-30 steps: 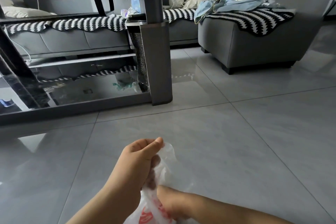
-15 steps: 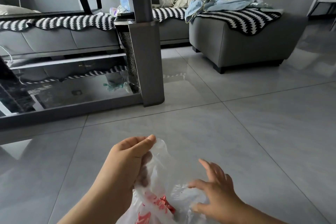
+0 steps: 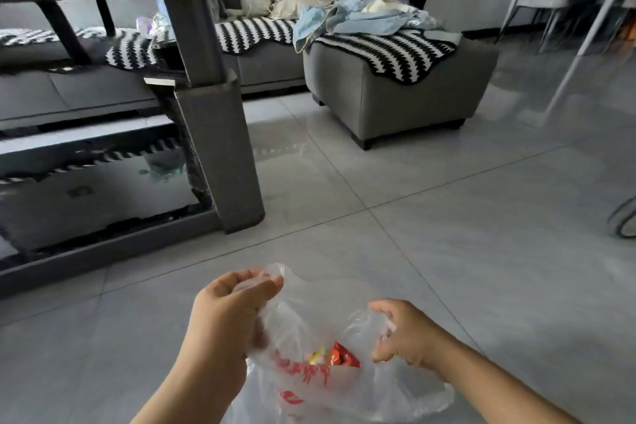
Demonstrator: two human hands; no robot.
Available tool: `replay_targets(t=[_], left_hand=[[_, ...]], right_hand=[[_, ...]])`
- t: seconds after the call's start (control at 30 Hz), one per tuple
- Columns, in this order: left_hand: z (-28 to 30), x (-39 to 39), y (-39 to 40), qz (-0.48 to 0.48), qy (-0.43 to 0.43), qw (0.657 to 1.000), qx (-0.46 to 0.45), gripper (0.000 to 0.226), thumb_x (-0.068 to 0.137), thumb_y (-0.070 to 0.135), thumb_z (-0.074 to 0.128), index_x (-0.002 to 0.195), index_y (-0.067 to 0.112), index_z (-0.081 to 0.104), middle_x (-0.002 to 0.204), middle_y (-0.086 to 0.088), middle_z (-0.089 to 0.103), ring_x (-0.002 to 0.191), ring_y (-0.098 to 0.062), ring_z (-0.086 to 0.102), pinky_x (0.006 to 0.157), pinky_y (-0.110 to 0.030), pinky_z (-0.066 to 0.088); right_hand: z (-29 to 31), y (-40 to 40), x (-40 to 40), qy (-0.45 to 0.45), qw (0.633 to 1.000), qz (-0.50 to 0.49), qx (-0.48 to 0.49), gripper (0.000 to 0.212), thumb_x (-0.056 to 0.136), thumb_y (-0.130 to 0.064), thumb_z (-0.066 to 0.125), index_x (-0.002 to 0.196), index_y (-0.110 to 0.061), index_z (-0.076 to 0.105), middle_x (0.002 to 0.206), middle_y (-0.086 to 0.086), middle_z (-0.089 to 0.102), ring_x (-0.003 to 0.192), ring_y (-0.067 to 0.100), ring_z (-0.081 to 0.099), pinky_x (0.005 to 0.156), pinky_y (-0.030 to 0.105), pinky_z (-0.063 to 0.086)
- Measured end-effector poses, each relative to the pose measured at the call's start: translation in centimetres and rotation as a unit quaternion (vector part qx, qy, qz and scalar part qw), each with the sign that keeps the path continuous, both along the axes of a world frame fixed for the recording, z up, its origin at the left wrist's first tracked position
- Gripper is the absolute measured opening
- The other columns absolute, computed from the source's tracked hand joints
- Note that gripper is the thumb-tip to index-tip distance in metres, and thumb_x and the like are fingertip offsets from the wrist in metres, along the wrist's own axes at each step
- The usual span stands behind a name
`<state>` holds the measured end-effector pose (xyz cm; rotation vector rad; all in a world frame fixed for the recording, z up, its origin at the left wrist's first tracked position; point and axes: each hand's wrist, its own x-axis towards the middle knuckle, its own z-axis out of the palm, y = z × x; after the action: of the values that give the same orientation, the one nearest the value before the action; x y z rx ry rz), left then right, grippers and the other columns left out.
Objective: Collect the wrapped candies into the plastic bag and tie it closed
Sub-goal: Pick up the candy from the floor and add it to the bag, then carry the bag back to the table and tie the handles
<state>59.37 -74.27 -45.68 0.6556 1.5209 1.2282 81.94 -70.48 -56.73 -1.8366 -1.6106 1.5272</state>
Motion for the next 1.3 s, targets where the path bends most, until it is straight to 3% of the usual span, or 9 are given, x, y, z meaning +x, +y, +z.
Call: replay_targets(t=[0.1,0.23,0.33,0.53,0.67,0.77,1.0,1.13,1.3], left_hand=[[5.2,1.4,0.6,-0.012,-0.005,1.000,-0.014,0.019,0.078,0.003,0.069,0.095,-0.004,0.063,0.032,0.007,0.040,0.023,-0.009,0.027,0.030,-0.017,0.027],[14.4,2.8,1.6,-0.022,0.021,1.000,-0.007,0.019,0.079,0.002,0.068,0.096,-0.004,0.063,0.032,0.005,0.041,0.021,-0.010,0.028,0.032,-0.018,0.026],[22.3,4.3,1.6,-0.039,0.036,0.999,0.008,0.014,0.080,0.002,0.066,0.091,-0.006,0.064,0.035,0.003,0.041,0.022,-0.011,0.028,0.034,-0.017,0.026],[40.6,9.1,0.7,-0.090,0.025,0.994,0.051,0.009,0.081,0.003,0.066,0.085,-0.005,0.067,0.032,0.001,0.040,0.021,-0.013,0.030,0.033,-0.017,0.029],[52.3,12.3,-0.5,-0.122,0.005,0.989,0.084,0.009,0.082,0.004,0.064,0.079,-0.004,0.063,0.037,-0.001,0.039,0.024,-0.014,0.031,0.033,-0.018,0.029],[59.1,14.7,-1.7,-0.152,-0.002,0.983,0.106,0.007,0.083,0.005,0.063,0.081,-0.001,0.064,0.048,-0.005,0.044,0.033,-0.015,0.034,0.035,-0.019,0.030],[67.7,19.3,-3.9,-0.198,0.012,0.971,0.135,0.005,0.078,0.000,0.063,0.080,0.005,0.064,0.066,-0.016,0.054,0.044,-0.020,0.042,0.038,-0.021,0.036],[69.6,20.7,-4.6,-0.211,0.009,0.967,0.142,0.009,0.079,-0.001,0.061,0.086,0.002,0.065,0.084,-0.022,0.059,0.060,-0.024,0.049,0.054,-0.030,0.042],[70.7,21.2,-4.6,-0.197,0.014,0.970,0.139,0.010,0.085,0.004,0.059,0.093,0.002,0.064,0.071,-0.011,0.058,0.053,-0.020,0.049,0.051,-0.030,0.044]], right_hand=[[5.6,-0.4,1.4,-0.016,0.999,-0.033,-0.009,0.088,0.066,-0.004,0.074,0.143,-0.018,0.033,0.133,0.012,0.050,0.095,0.015,0.058,0.067,0.019,0.047],[15.6,-1.5,3.4,-0.006,0.997,-0.074,-0.024,0.089,0.069,-0.002,0.070,0.145,-0.018,0.026,0.140,0.012,0.044,0.088,0.018,0.053,0.035,0.010,0.035],[24.2,-2.8,5.2,0.021,0.993,-0.110,-0.031,0.091,0.069,0.003,0.070,0.146,-0.011,0.025,0.132,0.011,0.046,0.097,0.020,0.057,0.034,0.009,0.033],[45.6,-6.8,8.8,0.019,0.992,-0.125,-0.005,0.088,0.062,-0.012,0.073,0.141,-0.015,0.034,0.129,0.003,0.049,0.122,0.014,0.049,0.091,0.021,0.043],[59.8,-9.5,11.7,-0.007,0.989,-0.145,0.033,0.060,0.065,-0.008,0.072,0.121,-0.014,0.052,0.096,0.002,0.056,0.067,0.009,0.056,0.052,0.019,0.039],[67.3,-11.1,14.0,-0.031,0.980,-0.191,0.047,0.077,0.069,-0.007,0.073,0.136,-0.019,0.039,0.122,0.008,0.054,0.051,0.009,0.045,0.041,0.016,0.030],[77.8,-14.0,18.8,-0.055,0.960,-0.236,0.140,0.070,0.072,0.000,0.072,0.133,-0.022,0.044,0.121,0.011,0.054,0.062,0.015,0.045,0.048,0.021,0.030],[80.7,-14.9,20.9,-0.072,0.951,-0.250,0.165,0.062,0.072,-0.002,0.072,0.127,-0.022,0.051,0.098,0.006,0.054,0.058,0.014,0.042,0.045,0.019,0.029],[82.5,-14.9,21.8,-0.086,0.950,-0.236,0.184,0.058,0.071,-0.001,0.074,0.123,-0.018,0.055,0.072,0.004,0.048,0.055,0.014,0.037,0.042,0.020,0.026]])
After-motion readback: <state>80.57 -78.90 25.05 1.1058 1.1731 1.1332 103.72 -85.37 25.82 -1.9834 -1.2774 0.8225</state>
